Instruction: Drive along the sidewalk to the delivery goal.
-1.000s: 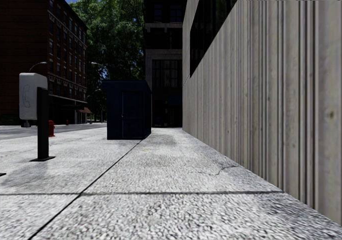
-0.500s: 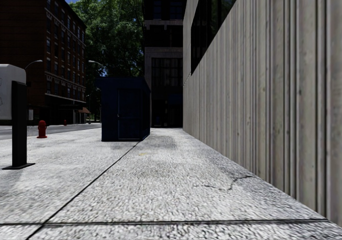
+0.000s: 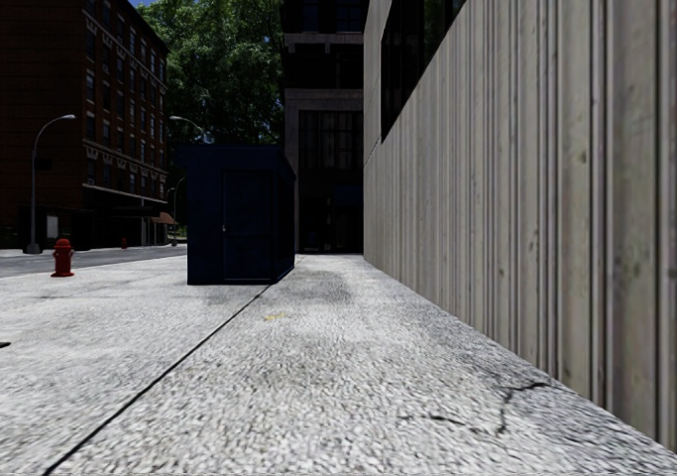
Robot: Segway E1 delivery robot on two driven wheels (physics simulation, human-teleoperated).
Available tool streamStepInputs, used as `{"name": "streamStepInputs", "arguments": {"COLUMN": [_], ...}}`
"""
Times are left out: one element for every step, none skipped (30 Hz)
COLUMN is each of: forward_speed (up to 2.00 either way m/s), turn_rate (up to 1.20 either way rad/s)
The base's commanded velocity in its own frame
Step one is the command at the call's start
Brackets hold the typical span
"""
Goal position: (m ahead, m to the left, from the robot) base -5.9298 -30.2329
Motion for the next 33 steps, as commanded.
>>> {"name": "streamStepInputs", "arguments": {"forward_speed": [1.26,1.26,1.26,1.26,1.26,1.26,1.26,1.26,1.26,1.26,1.26,1.26,1.26,1.26,1.26,1.26,1.26,1.26,1.26,1.26,1.26,1.26,1.26,1.26,1.26,1.26,1.26,1.26,1.26,1.26,1.26,1.26,1.26], "turn_rate": [0.0,0.0,0.0,0.0,0.0,0.0,0.0,0.0,0.0,0.0,0.0,0.0,0.0,0.0,0.0,0.0,0.0,0.0,0.0,0.0,0.0,0.0,0.0,0.0,0.0,0.0,0.0,0.0,0.0,0.0,0.0,0.0,0.0]}}
